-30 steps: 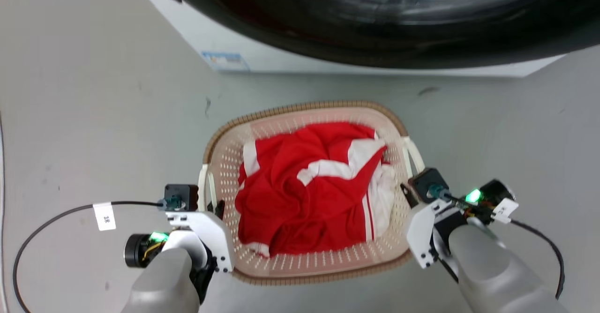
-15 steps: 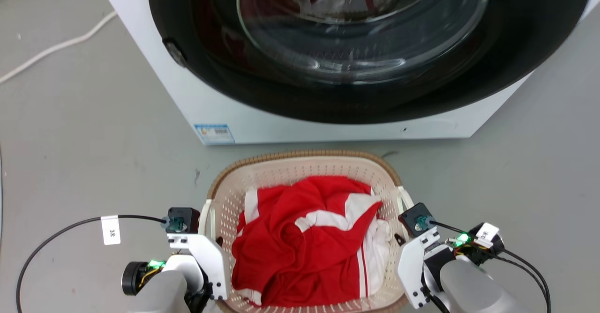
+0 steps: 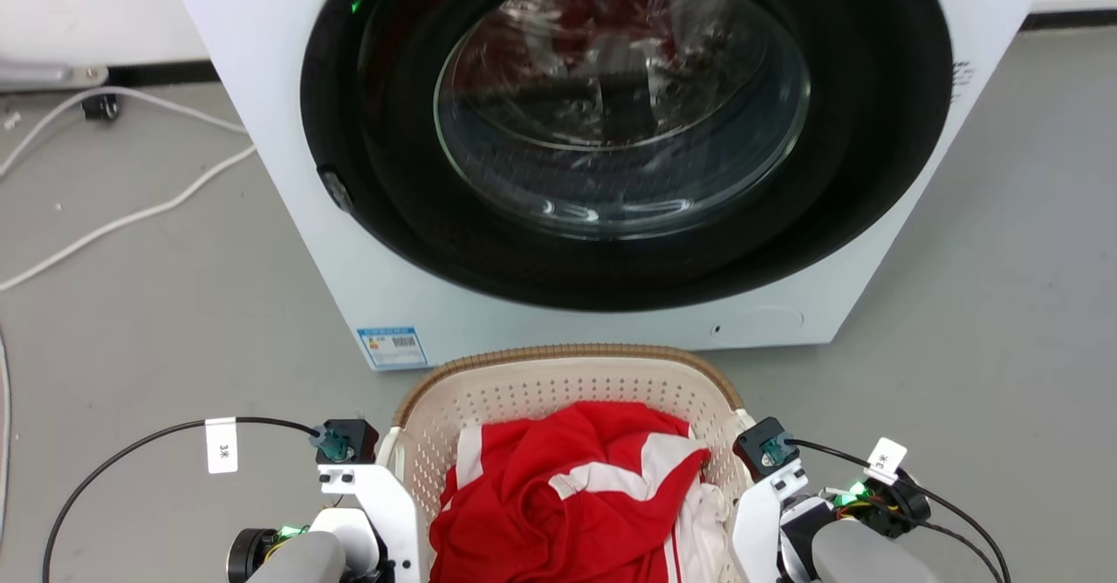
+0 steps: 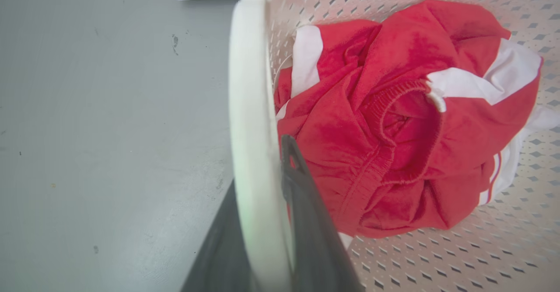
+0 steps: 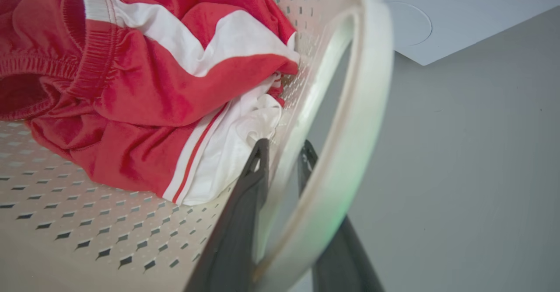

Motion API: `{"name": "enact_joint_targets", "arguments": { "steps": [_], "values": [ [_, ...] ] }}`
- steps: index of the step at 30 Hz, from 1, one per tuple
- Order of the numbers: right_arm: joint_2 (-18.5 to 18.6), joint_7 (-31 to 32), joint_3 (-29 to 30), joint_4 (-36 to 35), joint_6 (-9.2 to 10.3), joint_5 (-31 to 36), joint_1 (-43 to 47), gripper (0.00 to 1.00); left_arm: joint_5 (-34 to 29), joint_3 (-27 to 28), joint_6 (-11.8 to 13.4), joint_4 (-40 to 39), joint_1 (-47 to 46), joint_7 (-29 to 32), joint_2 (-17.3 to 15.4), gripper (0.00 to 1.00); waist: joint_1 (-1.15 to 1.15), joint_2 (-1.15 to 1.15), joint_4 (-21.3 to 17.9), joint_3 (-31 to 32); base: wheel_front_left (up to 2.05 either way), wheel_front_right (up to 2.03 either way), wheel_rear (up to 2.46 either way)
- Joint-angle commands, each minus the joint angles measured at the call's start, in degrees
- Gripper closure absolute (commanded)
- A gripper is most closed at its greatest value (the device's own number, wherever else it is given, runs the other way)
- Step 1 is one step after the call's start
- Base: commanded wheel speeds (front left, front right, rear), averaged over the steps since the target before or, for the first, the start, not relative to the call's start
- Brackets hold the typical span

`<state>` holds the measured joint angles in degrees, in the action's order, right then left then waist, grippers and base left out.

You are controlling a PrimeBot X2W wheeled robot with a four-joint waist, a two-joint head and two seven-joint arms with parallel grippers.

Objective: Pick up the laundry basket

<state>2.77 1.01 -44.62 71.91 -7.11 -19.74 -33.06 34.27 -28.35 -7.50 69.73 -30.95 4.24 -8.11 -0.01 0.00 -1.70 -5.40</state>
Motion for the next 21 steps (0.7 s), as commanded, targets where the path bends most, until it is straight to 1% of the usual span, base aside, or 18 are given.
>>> {"name": "enact_joint_targets", "arguments": {
  "steps": [1,5,10,21],
  "values": [
    [0.21,1.21,-1.38,0.33,-0.68,-0.86,1.25,1.00,0.70,-0.76,0.04,-0.98,-0.20,0.17,-0.84,1.00,0.01,0.00,-0.39,1.76,0.00,0.00,0.00],
    [0.63,3.23,-3.84,-0.19,-0.68,-3.73,1.92,1.00,2.80,-2.45,0.04,-1.46,0.27,1.63,-1.42,1.00,0.01,0.00,-0.60,3.57,0.00,0.00,0.00],
    [1.76,4.18,-6.41,-0.88,-0.68,-6.82,1.68,1.00,4.73,-4.42,0.04,-1.64,0.61,2.43,-2.17,1.00,0.01,0.00,-0.89,4.78,0.00,0.00,0.00],
    [2.95,6.48,-11.09,-1.17,-0.68,-12.92,1.67,1.00,8.35,-8.45,0.03,-1.59,0.50,4.15,-2.28,1.00,0.01,0.00,-1.04,6.45,0.00,0.00,0.00]
  ]
}}
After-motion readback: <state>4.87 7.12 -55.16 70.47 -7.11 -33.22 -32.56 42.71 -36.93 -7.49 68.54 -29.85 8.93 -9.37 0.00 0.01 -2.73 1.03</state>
